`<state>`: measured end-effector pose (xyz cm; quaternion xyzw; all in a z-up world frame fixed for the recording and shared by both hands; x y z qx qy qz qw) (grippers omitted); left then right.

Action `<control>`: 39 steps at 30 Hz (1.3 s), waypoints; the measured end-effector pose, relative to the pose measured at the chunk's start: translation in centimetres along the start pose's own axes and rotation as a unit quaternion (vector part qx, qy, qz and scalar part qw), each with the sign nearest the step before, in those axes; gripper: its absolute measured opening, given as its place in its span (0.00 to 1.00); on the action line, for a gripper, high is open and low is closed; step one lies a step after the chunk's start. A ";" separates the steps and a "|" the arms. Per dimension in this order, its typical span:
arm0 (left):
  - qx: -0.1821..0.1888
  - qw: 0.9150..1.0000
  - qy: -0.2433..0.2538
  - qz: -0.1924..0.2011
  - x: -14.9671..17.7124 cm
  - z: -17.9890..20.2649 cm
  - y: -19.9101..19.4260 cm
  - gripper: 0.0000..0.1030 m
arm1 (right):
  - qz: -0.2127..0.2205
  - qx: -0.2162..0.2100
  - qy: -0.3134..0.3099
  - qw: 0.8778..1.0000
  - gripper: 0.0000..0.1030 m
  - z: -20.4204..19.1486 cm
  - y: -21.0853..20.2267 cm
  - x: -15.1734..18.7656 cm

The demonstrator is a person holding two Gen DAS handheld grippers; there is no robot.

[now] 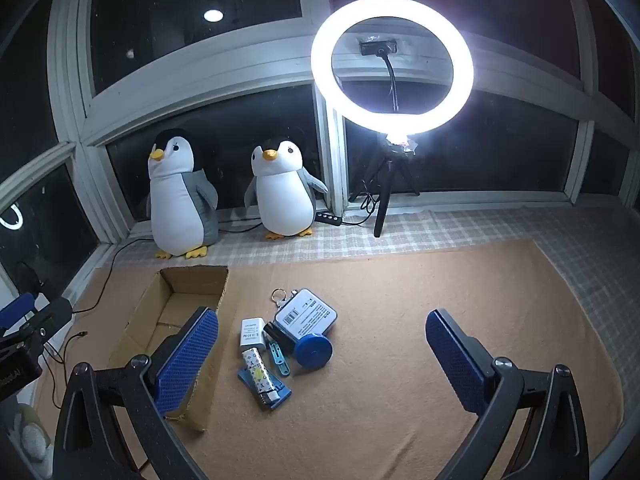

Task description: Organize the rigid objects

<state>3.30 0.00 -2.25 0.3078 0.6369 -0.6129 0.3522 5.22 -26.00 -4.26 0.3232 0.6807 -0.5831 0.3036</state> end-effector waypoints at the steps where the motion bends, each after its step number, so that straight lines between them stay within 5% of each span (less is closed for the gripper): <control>1: -0.002 1.000 0.002 0.001 0.0 0.0 0.0 0.99 | 0.000 0.000 0.000 1.000 0.99 0.0 0.0 0.0; 39: -0.005 1.000 0.000 -0.002 0.3 -0.4 0.1 0.99 | -0.004 0.002 -0.003 1.000 0.99 -0.5 0.0 0.1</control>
Point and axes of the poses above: each gripper's, at about its wrist camera, not at the fingertips, and y roughly the way its jaws point, z to its right, x to its underside, the point moved 4 cm from there along y, roughly the way its jaws point, and after that the axes turned 3 degrees about -x, right-handed, at the moved point
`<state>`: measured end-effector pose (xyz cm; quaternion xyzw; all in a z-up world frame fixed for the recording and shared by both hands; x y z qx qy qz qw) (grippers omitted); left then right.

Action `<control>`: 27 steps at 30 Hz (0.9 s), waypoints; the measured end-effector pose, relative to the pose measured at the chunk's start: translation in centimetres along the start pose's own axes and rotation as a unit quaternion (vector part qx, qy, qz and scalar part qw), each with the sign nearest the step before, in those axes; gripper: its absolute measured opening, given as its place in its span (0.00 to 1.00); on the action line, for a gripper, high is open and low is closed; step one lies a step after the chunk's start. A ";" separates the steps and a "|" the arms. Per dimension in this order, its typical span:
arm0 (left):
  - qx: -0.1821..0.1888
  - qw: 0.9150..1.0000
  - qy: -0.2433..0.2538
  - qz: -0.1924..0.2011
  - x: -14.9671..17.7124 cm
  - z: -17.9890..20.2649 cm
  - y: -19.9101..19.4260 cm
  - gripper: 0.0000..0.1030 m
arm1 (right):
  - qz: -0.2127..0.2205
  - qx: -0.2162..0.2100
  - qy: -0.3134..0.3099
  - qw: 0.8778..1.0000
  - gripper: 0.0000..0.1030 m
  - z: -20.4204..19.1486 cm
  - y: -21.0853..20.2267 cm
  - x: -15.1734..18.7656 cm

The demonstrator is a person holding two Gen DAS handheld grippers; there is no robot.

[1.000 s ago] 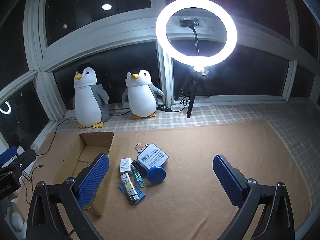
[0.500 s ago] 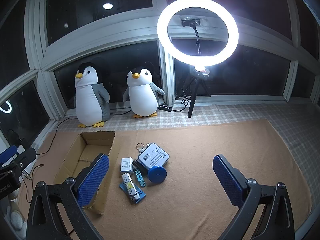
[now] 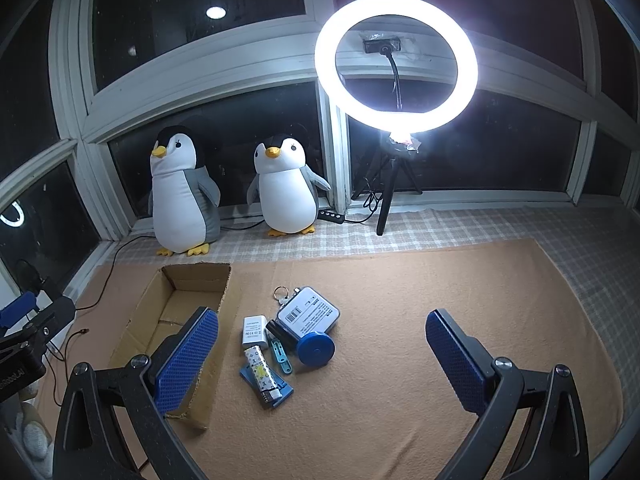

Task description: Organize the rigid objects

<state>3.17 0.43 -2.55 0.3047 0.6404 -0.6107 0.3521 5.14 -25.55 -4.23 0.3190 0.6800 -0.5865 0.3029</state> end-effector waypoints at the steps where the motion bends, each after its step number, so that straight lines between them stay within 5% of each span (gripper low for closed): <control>1: 0.000 1.000 0.000 0.000 0.0 0.0 0.0 0.99 | 0.000 0.000 0.000 1.000 0.99 0.0 0.0 0.0; 27: -0.002 1.000 -0.001 -0.004 0.4 -0.2 0.5 0.99 | -0.007 -0.001 0.000 1.000 0.99 -0.3 0.5 0.2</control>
Point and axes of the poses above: each gripper's, at about its wrist camera, not at the fingertips, and y roughly the way its jaws point, z to its right, x to its underside, the point moved 4 cm from there along y, roughly the way its jaws point, and after that the axes turned 3 degrees about -x, right-handed, at the moved point
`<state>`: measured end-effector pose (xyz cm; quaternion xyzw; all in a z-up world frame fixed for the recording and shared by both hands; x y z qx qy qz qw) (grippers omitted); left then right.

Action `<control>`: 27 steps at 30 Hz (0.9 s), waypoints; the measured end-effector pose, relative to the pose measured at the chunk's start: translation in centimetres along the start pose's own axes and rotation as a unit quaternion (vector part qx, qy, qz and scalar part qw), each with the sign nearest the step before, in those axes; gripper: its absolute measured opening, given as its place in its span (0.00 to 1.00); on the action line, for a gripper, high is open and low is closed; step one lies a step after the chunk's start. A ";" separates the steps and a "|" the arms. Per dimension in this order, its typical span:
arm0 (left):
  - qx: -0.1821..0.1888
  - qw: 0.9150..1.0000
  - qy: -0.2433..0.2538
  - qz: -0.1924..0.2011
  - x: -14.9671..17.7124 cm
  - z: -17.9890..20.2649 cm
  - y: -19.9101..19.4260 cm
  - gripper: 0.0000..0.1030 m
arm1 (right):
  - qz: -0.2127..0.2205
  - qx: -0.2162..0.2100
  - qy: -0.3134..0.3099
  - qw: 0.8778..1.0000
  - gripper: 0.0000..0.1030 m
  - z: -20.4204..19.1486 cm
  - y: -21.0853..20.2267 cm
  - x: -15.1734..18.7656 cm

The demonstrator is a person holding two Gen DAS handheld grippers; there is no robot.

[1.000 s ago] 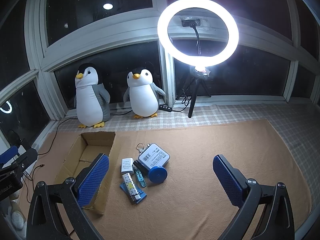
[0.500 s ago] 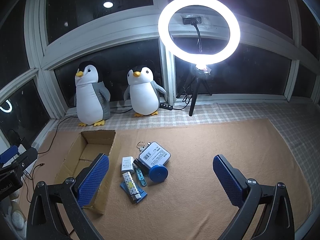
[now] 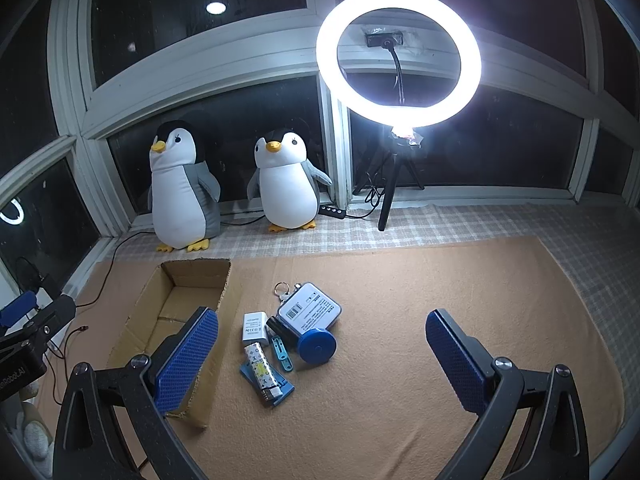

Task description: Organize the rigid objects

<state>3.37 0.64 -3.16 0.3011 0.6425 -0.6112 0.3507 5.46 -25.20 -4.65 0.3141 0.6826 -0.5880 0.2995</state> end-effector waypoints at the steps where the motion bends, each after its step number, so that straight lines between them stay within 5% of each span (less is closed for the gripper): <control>1: 0.000 1.000 0.000 0.000 0.1 0.0 0.0 0.99 | 0.000 0.000 0.000 1.000 0.99 0.0 0.0 0.0; 27: -0.002 1.000 0.000 -0.005 0.2 -0.3 0.1 0.99 | -0.004 -0.001 0.000 1.000 0.99 -0.1 0.2 0.4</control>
Point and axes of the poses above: each gripper's, at about its wrist camera, not at the fingertips, and y roughly the way its jaws point, z to its right, x to its underside, the point moved 4 cm from there along y, roughly the way its jaws point, and after that the axes turned 3 degrees about -x, right-handed, at the moved point
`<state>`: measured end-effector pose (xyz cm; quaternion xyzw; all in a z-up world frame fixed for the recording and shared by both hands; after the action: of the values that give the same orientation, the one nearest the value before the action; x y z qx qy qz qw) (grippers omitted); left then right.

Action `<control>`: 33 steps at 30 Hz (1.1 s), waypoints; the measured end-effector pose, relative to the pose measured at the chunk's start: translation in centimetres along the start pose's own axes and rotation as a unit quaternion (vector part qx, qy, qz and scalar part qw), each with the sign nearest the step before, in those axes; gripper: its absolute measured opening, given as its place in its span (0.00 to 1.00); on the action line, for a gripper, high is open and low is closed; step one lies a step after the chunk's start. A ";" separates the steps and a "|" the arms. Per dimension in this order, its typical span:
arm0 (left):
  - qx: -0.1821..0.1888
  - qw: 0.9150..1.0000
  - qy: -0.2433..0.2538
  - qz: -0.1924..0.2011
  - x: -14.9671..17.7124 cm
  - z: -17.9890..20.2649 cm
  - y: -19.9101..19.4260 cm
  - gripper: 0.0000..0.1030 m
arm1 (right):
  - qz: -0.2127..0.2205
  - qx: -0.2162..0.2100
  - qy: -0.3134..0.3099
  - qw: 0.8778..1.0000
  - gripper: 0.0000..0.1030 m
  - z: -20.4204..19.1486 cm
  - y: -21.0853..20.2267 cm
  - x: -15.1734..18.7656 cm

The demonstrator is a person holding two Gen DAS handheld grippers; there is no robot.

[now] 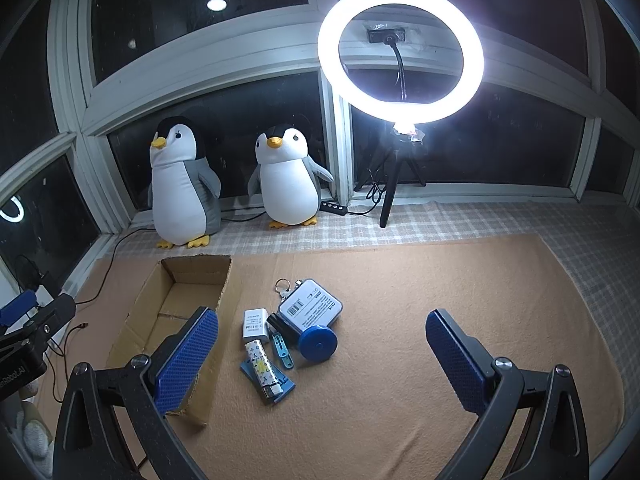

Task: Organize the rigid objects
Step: 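Move the right tool toward the blue round tape measure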

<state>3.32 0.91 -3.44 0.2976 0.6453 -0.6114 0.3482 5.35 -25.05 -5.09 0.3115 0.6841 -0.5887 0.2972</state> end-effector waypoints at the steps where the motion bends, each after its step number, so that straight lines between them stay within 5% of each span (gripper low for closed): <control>1: 0.000 1.000 0.000 -0.001 0.0 0.0 0.0 0.99 | -0.001 -0.001 0.001 1.000 0.99 0.0 0.0 0.1; 15: -0.010 0.999 0.004 -0.033 1.3 -0.4 1.8 0.99 | -0.045 -0.013 0.007 0.999 0.99 0.0 1.9 1.1; 25: -0.023 0.998 -0.002 -0.066 2.7 -1.9 4.0 0.99 | -0.141 -0.067 0.036 0.987 0.99 0.0 5.4 3.2; 33: -0.036 0.994 -0.007 -0.104 4.8 -4.4 6.1 0.99 | -0.142 -0.057 0.031 0.988 0.99 1.3 6.5 4.6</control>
<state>5.09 5.52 -10.86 0.2116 0.6920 -0.6227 0.2977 7.58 -25.28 -12.88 0.2116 0.7630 -0.5748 0.2066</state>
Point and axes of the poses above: each gripper's, at about its wrist camera, not at the fingertips, and y roughly the way its jaws point, z to its right, x to its underside, the point moved 4 cm from there along y, roughly the way its jaws point, and after that the axes turned 3 degrees about -x, right-handed, at the moved point
